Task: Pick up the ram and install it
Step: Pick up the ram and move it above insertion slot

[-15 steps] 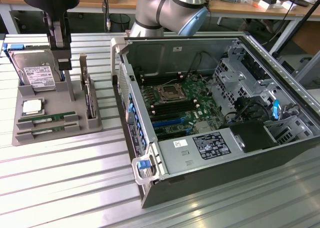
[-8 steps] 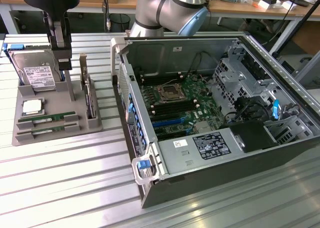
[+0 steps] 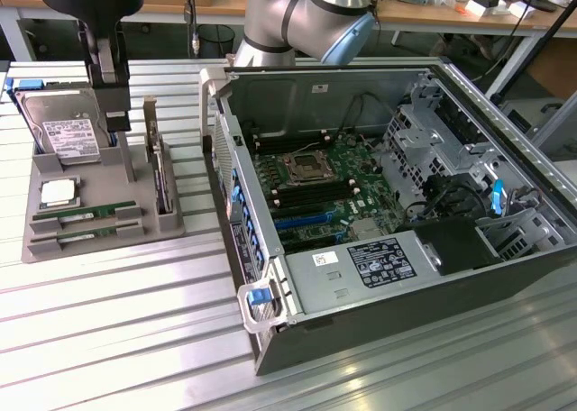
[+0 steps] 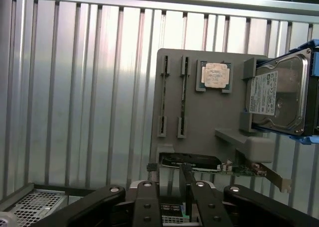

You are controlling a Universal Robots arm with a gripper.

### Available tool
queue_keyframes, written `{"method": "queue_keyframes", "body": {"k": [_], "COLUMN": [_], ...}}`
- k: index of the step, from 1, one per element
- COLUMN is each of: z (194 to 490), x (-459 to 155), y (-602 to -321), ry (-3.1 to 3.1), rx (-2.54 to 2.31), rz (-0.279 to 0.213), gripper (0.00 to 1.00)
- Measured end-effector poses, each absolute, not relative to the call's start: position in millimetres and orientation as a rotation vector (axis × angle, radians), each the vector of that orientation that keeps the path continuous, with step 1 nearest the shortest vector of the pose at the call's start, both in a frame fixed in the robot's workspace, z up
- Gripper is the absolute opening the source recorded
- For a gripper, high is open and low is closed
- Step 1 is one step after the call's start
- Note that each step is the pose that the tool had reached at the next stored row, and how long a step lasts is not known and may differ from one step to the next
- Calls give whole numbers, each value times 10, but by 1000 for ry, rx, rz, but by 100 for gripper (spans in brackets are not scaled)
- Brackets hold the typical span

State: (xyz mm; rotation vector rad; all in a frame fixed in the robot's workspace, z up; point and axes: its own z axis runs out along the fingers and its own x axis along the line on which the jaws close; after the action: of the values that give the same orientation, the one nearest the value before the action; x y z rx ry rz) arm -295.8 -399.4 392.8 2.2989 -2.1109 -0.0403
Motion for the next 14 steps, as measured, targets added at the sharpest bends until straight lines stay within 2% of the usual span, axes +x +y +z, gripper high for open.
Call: {"method": "queue_keyframes", "body": {"k": [14], "z": [3612], "x": [-3013], "y": [-3995], "ry": [-2176], "rx": [2238], "rz": [-41], "gripper": [30]}}
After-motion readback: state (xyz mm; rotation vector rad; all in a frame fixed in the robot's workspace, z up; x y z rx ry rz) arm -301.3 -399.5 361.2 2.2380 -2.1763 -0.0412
